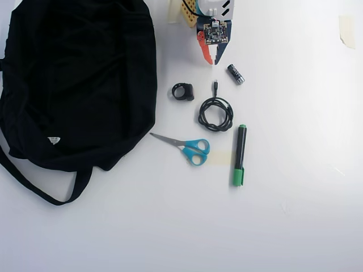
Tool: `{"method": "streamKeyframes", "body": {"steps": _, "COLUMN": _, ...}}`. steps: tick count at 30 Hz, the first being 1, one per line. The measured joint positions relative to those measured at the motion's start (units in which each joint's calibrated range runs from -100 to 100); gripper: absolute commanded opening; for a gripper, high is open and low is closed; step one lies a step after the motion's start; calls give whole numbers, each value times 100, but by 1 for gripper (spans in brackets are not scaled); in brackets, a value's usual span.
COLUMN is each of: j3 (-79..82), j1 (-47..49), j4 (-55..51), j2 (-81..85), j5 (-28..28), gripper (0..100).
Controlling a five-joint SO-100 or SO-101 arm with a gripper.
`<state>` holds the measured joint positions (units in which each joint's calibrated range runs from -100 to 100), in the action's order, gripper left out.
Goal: Put the cable into the black bag
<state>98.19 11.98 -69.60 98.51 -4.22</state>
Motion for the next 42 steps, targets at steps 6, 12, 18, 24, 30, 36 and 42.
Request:
{"method": "streamKeyframes", "body": {"steps": 6, "j3": 0, "j1": 0, "j4": 0, "j2": 0, "j5": 0, "gripper": 2}}
{"method": "streamKeyframes", "body": {"steps": 12, "j3": 0, "j1": 0, "j4": 0, "j2": 0, "j5": 0, "gripper": 2}}
{"method": "streamKeyframes", "body": {"steps": 18, "j3": 0, "j1": 0, "j4": 0, "j2": 0, "j5": 0, "gripper": 2}}
{"method": "streamKeyframes", "body": {"steps": 24, "j3": 0, "j1": 0, "j4": 0, "j2": 0, "j5": 0, "gripper": 2}}
{"method": "streamKeyframes", "body": {"steps": 30, "j3": 0, "j1": 0, "j4": 0, "j2": 0, "j5": 0, "gripper": 3}}
{"method": "streamKeyframes", "body": {"steps": 36, "j3": 0, "j1": 0, "j4": 60, "j2": 0, "j5": 0, "gripper": 3}}
{"method": "streamKeyframes", "body": {"steps": 42, "j3": -173, "j1": 0, "j4": 1056, "j2": -257, "j5": -5, "gripper": 3}}
